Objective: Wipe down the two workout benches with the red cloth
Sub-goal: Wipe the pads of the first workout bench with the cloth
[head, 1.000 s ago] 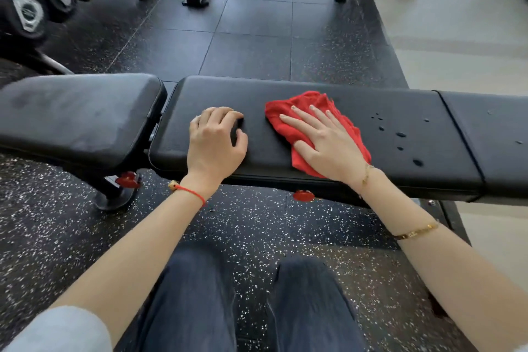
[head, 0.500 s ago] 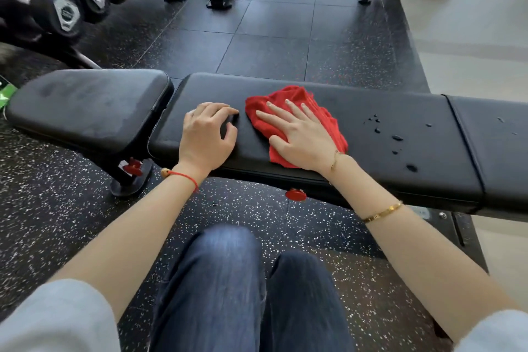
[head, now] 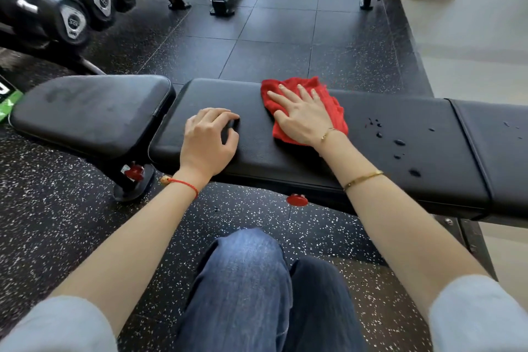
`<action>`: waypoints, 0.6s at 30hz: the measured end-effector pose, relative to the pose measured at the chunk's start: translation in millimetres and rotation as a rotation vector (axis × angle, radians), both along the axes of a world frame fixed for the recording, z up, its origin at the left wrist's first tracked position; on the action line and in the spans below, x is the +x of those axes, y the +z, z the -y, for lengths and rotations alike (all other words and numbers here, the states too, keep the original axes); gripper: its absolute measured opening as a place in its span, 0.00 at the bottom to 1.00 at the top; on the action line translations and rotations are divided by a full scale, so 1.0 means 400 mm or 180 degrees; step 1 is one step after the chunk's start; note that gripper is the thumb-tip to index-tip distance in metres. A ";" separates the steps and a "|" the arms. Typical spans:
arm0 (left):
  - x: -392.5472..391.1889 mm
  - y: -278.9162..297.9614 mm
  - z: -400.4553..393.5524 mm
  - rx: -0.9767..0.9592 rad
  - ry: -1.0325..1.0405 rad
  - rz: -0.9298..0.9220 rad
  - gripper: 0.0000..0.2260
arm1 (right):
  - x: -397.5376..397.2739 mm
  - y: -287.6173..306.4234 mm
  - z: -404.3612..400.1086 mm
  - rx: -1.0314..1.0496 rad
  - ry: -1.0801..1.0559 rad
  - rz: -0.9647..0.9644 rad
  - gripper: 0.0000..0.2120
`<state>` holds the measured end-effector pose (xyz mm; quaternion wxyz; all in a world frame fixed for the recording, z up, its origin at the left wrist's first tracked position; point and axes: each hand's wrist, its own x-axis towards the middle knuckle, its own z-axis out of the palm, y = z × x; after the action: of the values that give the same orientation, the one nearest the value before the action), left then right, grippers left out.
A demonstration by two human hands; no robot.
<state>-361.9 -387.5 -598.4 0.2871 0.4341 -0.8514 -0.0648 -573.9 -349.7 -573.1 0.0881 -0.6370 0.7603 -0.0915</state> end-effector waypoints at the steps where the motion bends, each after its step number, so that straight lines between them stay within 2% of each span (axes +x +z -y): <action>1: 0.000 0.001 0.000 0.0000 -0.0002 -0.0001 0.12 | 0.022 -0.001 -0.009 -0.0025 0.0130 0.0005 0.25; 5: 0.002 -0.003 0.000 -0.0025 -0.0016 0.0003 0.13 | 0.046 -0.009 -0.117 -0.0202 0.0583 -0.0066 0.26; 9: 0.004 -0.008 0.001 0.0003 -0.0032 -0.0008 0.14 | -0.018 -0.010 -0.193 -0.0200 0.0558 -0.0033 0.29; 15: -0.002 -0.011 -0.001 0.0027 0.0057 0.0007 0.13 | -0.112 -0.004 -0.034 -0.0027 -0.0208 0.0009 0.25; 18: -0.003 -0.009 0.000 0.0032 0.0066 -0.0017 0.13 | -0.048 0.001 0.049 0.0078 -0.0095 -0.0051 0.25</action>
<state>-363.0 -387.5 -601.8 0.2878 0.4442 -0.8457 -0.0673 -593.2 -369.3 -572.7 0.0884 -0.6251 0.7715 -0.0783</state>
